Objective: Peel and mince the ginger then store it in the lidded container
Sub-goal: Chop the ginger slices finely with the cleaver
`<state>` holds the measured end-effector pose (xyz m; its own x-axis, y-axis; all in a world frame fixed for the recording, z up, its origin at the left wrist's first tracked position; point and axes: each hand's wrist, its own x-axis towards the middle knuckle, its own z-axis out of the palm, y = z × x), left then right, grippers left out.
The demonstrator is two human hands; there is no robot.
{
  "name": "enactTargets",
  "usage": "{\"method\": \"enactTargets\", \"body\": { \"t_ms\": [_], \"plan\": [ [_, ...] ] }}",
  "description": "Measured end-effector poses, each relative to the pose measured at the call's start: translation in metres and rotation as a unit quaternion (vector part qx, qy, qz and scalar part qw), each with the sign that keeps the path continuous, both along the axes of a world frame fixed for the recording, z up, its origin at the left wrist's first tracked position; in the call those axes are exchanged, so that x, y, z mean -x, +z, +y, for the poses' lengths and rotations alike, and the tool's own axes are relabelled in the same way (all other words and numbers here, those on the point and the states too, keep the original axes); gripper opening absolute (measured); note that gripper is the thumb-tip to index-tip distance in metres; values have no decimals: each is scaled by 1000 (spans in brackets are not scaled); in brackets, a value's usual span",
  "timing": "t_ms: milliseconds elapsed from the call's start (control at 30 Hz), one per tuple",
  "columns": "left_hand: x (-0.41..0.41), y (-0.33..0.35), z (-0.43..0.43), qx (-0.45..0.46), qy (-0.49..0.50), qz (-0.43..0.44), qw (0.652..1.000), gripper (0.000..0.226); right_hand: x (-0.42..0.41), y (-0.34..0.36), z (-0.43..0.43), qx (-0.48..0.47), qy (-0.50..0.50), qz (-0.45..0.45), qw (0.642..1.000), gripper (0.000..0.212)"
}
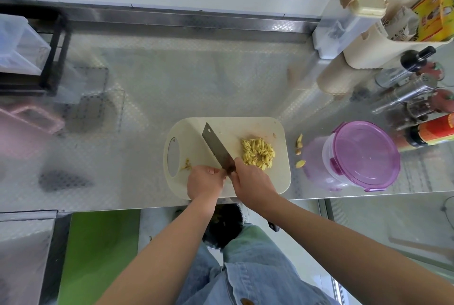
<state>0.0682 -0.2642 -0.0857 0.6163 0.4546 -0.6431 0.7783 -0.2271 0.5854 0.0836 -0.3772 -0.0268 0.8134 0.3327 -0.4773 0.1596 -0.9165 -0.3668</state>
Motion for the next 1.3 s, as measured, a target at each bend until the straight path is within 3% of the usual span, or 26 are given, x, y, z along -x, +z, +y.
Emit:
{"method": "enactTargets", "body": {
  "t_ms": [667, 967, 1300],
  "plan": [
    [2, 5, 5, 36, -19, -17, 999, 23, 1, -16, 1, -3, -21, -19, 1000, 15],
    [0, 10, 6, 58, -7, -4, 998, 45, -6, -8, 9, 8, 0, -20, 1000, 8],
    [1, 9, 7, 63, -6, 1, 998, 40, 1, 1, -7, -46, -34, -40, 998, 13]
  ]
}}
